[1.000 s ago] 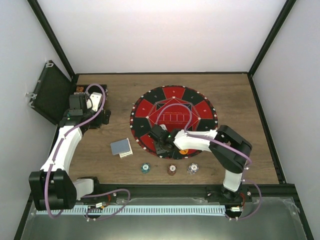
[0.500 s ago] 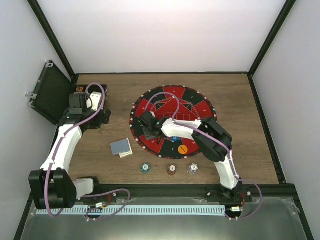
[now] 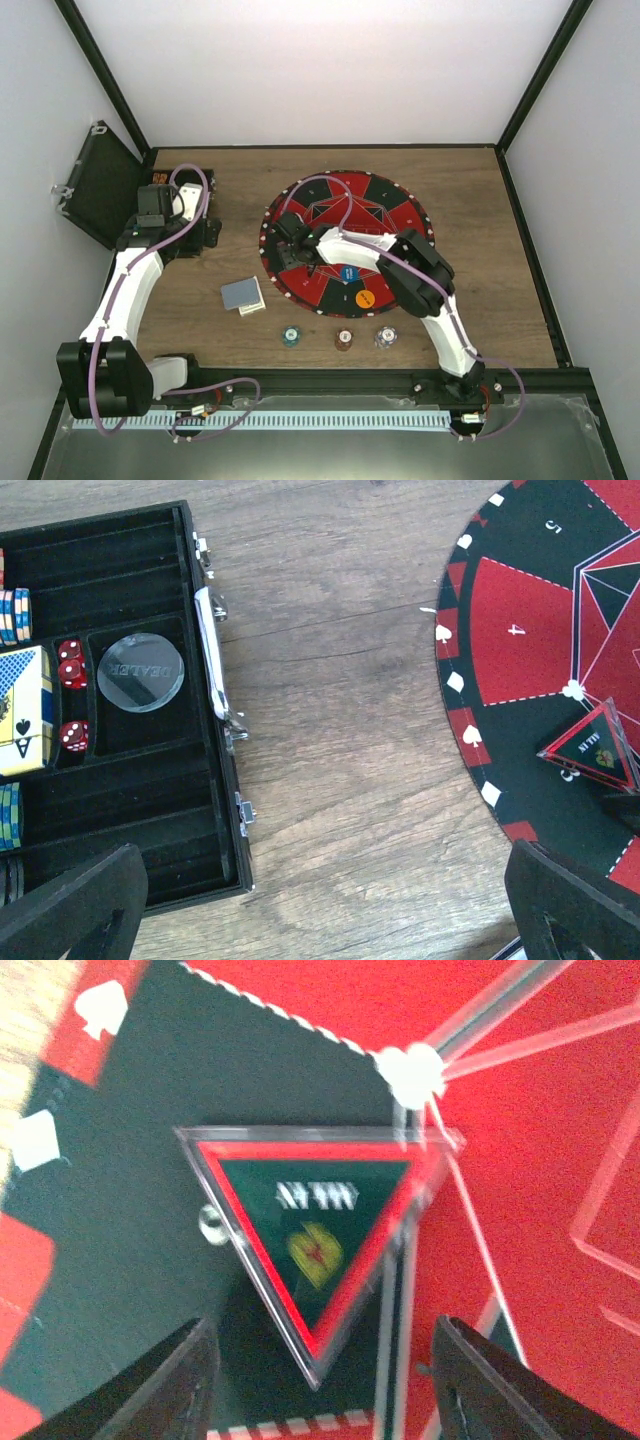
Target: Distribute texas hold em gaming equipment
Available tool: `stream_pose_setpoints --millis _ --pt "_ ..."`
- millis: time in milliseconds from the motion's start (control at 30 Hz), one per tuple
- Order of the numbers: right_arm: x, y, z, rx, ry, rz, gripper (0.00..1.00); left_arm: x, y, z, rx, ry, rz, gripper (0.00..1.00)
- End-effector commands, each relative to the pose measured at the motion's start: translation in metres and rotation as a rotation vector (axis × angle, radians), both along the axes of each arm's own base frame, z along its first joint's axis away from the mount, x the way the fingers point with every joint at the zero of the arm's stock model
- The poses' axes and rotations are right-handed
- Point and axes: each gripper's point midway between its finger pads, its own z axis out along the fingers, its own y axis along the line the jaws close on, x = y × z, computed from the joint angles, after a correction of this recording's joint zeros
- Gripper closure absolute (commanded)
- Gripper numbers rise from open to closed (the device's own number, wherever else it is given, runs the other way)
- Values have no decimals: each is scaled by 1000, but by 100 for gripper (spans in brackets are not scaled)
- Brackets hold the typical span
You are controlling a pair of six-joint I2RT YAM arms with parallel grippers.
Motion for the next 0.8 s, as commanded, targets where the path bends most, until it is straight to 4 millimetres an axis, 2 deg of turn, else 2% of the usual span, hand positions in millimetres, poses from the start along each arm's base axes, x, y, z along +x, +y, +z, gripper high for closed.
stream_pose_setpoints --millis 0,100,233,300,500,767 --pt "-8 -36 37 -8 -5 -45 34 3 2 9 -1 -15 10 0" --pt "-21 -71 41 -18 12 -92 28 3 1 9 -10 -16 6 0" --pt "-48 -116 22 -72 67 -143 27 3 -2 11 -26 -19 -2 0" --pt "-60 -129 16 -88 87 -158 27 3 -3 13 -33 -21 -7 0" --pt "-81 -146 4 -87 126 -183 26 2 -5 17 -39 -25 -16 0" --pt "-81 -151 -7 -106 135 -192 30 0 -6 22 -42 -35 -17 0"
